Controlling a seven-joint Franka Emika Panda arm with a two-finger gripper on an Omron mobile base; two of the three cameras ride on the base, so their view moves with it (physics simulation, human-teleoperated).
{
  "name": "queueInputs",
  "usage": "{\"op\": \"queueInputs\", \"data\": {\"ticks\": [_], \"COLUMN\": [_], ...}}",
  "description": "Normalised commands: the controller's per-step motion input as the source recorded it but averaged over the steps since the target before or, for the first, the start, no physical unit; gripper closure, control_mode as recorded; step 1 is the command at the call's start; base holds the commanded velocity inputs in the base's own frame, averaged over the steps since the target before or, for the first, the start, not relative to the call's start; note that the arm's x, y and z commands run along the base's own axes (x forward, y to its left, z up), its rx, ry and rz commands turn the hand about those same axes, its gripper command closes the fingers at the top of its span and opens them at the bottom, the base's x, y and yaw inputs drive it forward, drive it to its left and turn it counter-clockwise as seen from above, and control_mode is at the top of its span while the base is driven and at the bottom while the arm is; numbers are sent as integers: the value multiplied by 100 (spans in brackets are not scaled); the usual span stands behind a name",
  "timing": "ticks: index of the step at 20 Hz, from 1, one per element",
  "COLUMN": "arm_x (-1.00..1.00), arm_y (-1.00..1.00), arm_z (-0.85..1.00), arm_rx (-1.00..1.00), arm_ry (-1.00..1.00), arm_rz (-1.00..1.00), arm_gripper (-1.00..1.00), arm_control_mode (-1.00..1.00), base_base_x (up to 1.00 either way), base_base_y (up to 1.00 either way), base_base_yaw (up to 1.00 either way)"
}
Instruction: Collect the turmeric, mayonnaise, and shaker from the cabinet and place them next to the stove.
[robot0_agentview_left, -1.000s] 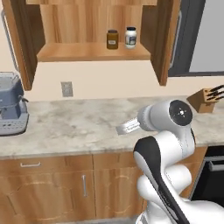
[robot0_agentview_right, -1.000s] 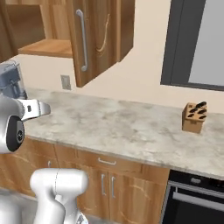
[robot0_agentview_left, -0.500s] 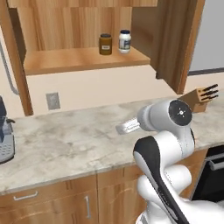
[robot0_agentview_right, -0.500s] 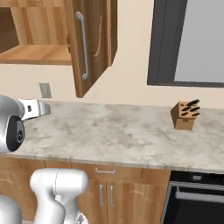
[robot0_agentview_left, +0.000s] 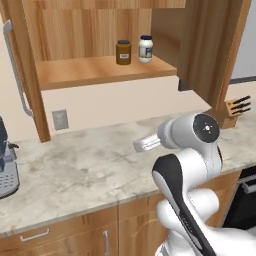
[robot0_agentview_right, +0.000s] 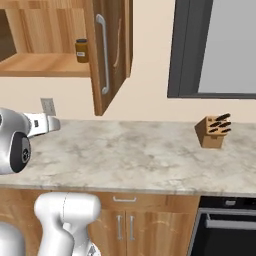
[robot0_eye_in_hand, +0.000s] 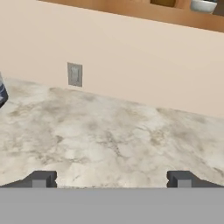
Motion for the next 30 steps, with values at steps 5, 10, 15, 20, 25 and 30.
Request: {"op": "queueInputs", "data": {"ticks": [5, 10, 15, 20, 25, 30], "arm_x": [0, 0, 31, 28, 19, 15], "arm_y": [0, 0, 7, -1, -16, -17], "arm_z": [0, 0, 25, 58, 80, 71], "arm_rx": [0, 0, 0, 0, 2, 0], "arm_ry": [0, 0, -5, -12, -1, 0], "arm_rz": [0, 0, -5, -11, -3, -4], "arm_gripper": [-100, -100, -100, -100, -100, -100], "arm_control_mode": [100, 100, -100, -100, -100, -100], "base_base_x": [57, 97, 33, 0, 0, 0], "base_base_y": [10, 19, 13, 0, 0, 0], "base_base_yaw": [17, 12, 0, 0, 0, 0]}}
